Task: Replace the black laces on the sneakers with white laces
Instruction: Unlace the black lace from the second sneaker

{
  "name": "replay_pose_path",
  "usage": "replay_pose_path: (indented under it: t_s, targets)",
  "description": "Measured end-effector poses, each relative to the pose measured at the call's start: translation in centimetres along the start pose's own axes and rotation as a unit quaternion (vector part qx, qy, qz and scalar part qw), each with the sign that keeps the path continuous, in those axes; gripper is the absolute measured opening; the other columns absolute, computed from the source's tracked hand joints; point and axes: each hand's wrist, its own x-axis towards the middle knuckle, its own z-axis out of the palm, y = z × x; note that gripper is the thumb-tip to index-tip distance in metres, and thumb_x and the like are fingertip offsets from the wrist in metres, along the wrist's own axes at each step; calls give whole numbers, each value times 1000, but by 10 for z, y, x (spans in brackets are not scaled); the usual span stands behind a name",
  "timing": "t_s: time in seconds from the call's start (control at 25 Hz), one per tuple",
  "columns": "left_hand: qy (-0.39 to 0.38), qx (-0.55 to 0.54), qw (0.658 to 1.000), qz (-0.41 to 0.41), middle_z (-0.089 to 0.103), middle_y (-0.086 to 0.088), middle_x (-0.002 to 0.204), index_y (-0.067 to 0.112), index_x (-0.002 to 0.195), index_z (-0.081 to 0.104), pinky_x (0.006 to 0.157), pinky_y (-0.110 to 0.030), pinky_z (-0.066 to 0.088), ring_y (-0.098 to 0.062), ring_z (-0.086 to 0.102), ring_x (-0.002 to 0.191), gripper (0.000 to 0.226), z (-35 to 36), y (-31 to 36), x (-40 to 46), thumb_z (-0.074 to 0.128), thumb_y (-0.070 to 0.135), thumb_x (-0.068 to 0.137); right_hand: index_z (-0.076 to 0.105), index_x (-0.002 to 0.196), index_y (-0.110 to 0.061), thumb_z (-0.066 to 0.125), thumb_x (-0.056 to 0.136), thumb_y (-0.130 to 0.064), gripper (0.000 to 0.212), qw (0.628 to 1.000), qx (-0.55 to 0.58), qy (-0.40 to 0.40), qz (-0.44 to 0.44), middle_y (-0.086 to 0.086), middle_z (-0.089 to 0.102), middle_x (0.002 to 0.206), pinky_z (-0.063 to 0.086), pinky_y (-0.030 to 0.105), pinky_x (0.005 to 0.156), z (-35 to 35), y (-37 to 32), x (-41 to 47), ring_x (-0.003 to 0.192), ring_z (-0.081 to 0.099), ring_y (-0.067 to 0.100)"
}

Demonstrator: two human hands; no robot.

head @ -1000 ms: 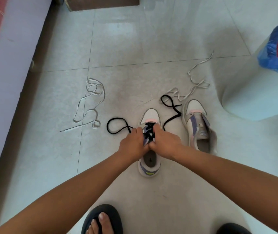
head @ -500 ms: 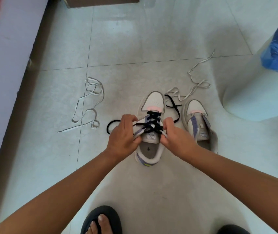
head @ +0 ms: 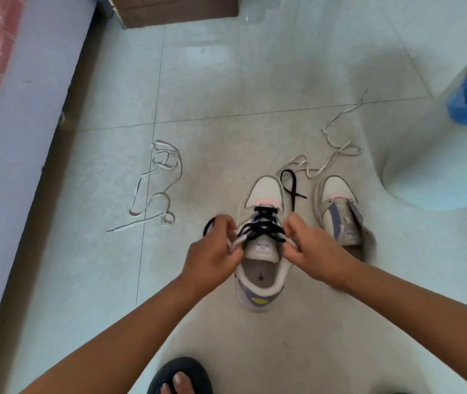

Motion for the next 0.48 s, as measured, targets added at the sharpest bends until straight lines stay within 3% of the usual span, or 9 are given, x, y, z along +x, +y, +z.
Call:
replay_pose_path:
  t_s: [0.08,0.16,0.32,0.4,0.48]
  targets:
    - [-21,99,994,45,51,14,99,30,108,44,58,-28,39,-19,57,78,21,23,-2,-4,52,26,89,40,104,-18,45,93,-19,13,994,-89,-57,8,5,56,74,35,35,60,17,5,3,71,55,31]
    - [-47,138,987,63,44,3,114,23,121,47,55,-29,38,-22,54,82,29,40,-4,-5,47,21,92,41,118,-16,40,95,-23,24,982,-170,-86,0,9,62,93,37,35,62,33,9,5,83,59,33]
    - [-93,210,972,45,36,-4,118,18,122,44,58,-31,38,-23,46,93,30,54,-2,-4,47,19,92,43,121,-16,37,95,-22,27,968,-242,-64,-19,6,61,107,35,35,61,50,6,7,93,59,29]
    - [-83,141,986,25,35,-5,110,12,106,49,67,-33,42,-24,42,96,18,57,2,-1,48,10,88,45,121,-15,39,94,-22,29,964,-261,-49,-12,7,56,115,34,35,68,53,6,8,101,53,28]
    - [-86,-16,996,-30,34,-5,99,13,79,48,73,-30,41,-22,40,95,10,52,9,4,53,5,80,47,121,-16,42,93,-26,31,960,-275,-48,-9,8,48,121,34,34,79,54,6,9,110,44,27]
